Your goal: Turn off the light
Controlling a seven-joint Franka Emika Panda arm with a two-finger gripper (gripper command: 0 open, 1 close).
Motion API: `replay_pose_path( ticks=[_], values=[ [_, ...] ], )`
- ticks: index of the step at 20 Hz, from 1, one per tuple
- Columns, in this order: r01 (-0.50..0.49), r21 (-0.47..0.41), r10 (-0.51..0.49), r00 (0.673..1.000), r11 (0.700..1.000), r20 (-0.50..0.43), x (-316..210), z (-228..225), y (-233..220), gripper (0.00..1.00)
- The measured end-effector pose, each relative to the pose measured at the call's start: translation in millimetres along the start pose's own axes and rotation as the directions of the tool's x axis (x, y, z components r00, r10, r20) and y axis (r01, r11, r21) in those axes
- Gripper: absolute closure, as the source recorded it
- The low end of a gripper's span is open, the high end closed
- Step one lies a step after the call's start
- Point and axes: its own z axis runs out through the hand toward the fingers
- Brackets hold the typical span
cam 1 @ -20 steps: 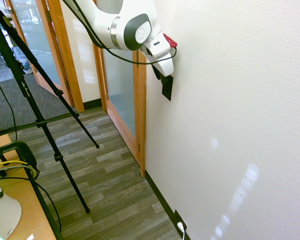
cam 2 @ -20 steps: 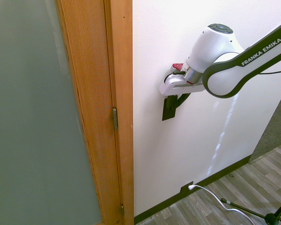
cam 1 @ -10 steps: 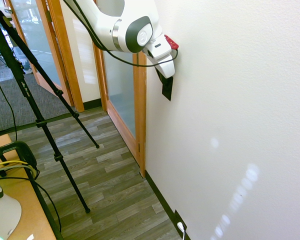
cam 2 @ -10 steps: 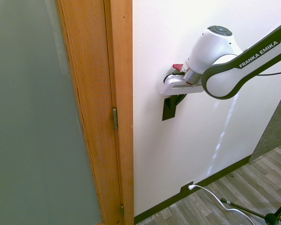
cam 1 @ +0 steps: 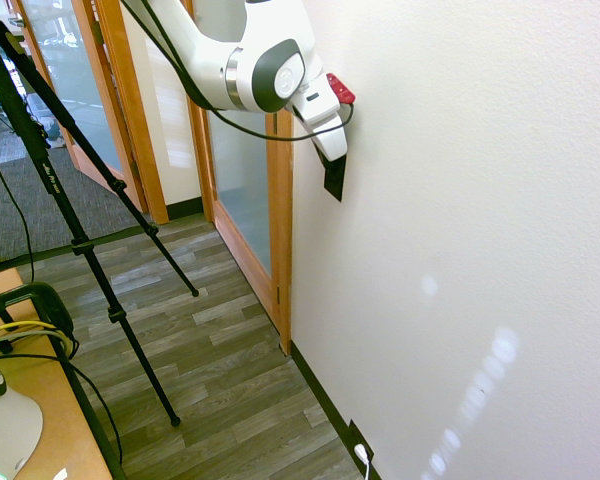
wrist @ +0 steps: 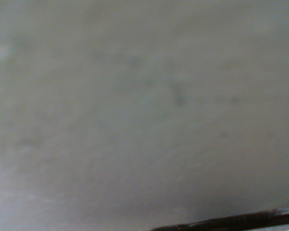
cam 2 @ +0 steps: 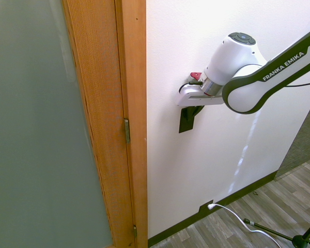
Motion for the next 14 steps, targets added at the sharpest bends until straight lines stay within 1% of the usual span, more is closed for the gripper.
replay_pose_path(
  ticks=[5,6,10,12,14],
  values=[
    [0.001,-0.001,-0.001,1.000,1.000,0.002,-3,8,2,1.00],
    [0.002,0.006,-0.002,1.000,1.000,0.003,-3,8,3,0.00],
    [0.003,0.072,-0.004,1.000,0.997,0.001,-5,7,17,0.00],
    [0.010,0.073,-0.010,1.000,0.997,0.002,-7,4,26,0.00],
    [0.037,0.073,-0.036,0.999,0.997,-0.003,-11,-4,38,0.00]
  ],
)
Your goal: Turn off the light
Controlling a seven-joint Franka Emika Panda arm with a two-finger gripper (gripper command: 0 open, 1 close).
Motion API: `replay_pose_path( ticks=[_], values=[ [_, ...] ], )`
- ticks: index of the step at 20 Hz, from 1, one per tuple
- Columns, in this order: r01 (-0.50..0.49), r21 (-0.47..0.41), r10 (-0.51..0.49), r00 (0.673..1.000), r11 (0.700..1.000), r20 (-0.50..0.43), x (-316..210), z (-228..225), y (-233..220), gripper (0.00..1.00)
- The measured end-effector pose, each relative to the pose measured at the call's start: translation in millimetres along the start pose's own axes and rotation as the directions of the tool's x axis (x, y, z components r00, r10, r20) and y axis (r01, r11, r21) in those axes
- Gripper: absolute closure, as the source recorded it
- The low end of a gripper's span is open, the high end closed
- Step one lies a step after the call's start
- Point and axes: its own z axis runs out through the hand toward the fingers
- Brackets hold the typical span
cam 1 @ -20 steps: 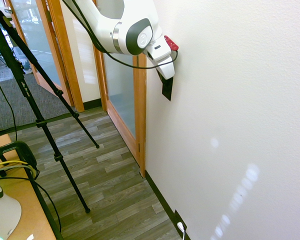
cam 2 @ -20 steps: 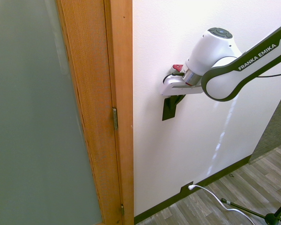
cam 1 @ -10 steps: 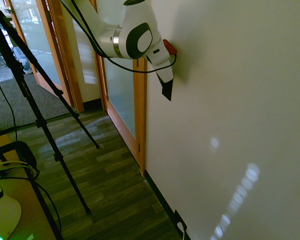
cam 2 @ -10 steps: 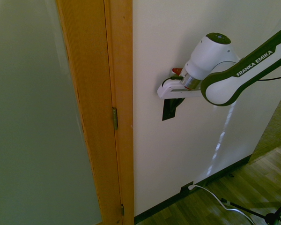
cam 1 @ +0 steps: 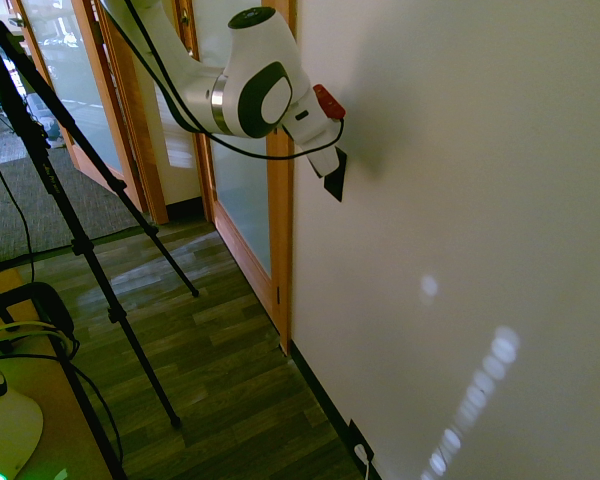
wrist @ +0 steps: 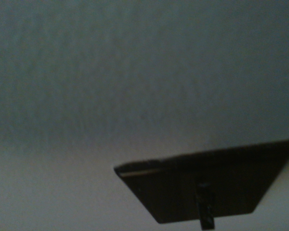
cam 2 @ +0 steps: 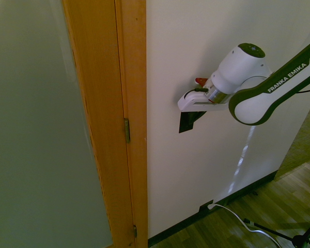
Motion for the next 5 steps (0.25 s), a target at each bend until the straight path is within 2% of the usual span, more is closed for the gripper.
replay_pose_path(
  ticks=[5],
  values=[
    [0.103,-0.021,-0.103,0.995,0.994,0.012,-27,-22,38,0.00]
  ],
)
